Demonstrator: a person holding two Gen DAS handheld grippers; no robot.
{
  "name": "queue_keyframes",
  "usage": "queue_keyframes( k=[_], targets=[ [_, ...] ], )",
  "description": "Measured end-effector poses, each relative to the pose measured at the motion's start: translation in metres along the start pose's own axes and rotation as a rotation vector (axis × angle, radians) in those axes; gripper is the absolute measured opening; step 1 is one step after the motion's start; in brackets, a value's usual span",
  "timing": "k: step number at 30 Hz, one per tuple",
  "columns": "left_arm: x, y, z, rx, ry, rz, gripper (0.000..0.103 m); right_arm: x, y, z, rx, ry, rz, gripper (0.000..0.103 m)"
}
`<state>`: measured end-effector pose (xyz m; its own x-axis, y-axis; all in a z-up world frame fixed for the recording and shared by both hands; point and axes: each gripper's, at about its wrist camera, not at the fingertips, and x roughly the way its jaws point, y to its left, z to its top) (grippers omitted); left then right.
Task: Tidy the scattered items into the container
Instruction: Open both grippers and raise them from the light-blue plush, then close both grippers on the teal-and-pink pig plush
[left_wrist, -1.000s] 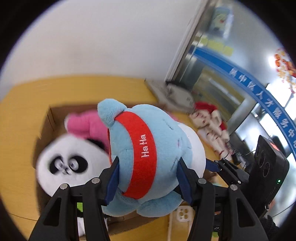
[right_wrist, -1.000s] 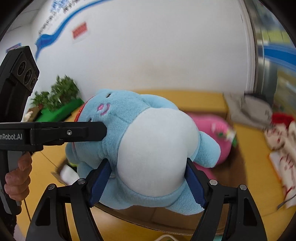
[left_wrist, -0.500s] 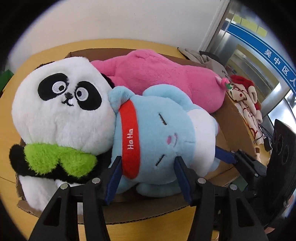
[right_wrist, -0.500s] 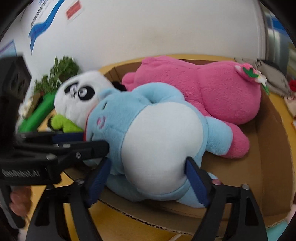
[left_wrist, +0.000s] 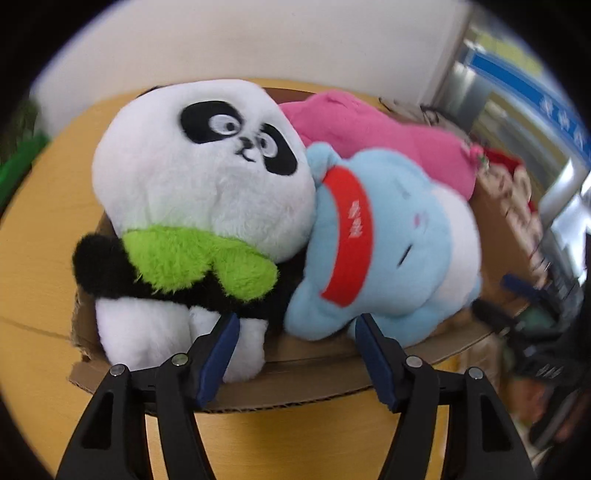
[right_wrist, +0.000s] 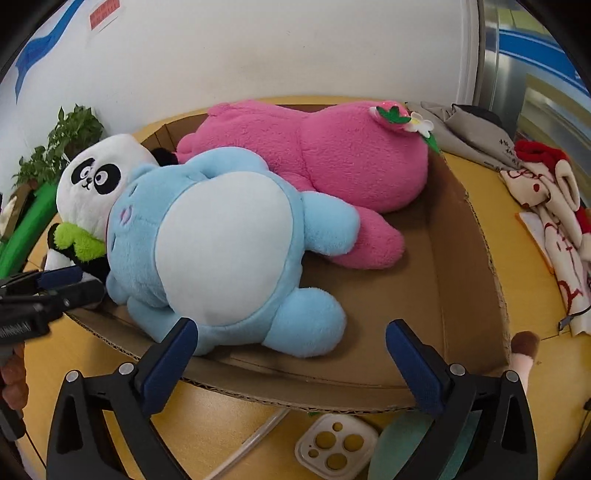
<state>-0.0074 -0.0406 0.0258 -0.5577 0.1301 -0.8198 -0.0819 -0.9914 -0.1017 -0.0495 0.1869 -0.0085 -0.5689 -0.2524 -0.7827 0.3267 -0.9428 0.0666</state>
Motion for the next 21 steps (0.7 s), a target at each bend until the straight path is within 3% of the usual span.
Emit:
queue_keyframes(
  k=[5, 13, 15, 18, 21],
  targets=[
    [-0.016, -0.002, -0.001, -0.022, -0.017, -0.003, 0.065, -0.018, -0.015, -0.004, 0.015, -0.044, 0.037, 0.102],
    [-0.091, -0.025, -0.018, -0.005, -0.172, -0.004, 0.068, -0.124, -0.033, -0.023, -0.010, -0.203, 0.044, 0.103],
    [-0.102, -0.031, -0.026, -0.022, -0.191, -0.029, 0.079, -0.143, -0.040, -0.034, -0.035, -0.217, 0.008, 0.103],
    [-0.106, -0.042, -0.034, -0.049, -0.184, -0.105, 0.079, -0.157, -0.062, -0.056, -0.056, -0.194, -0.073, 0.103],
    [-0.093, -0.056, -0.038, -0.061, -0.129, -0.191, 0.079, -0.145, -0.094, -0.083, 0.001, -0.079, -0.094, 0.103]
  ],
)
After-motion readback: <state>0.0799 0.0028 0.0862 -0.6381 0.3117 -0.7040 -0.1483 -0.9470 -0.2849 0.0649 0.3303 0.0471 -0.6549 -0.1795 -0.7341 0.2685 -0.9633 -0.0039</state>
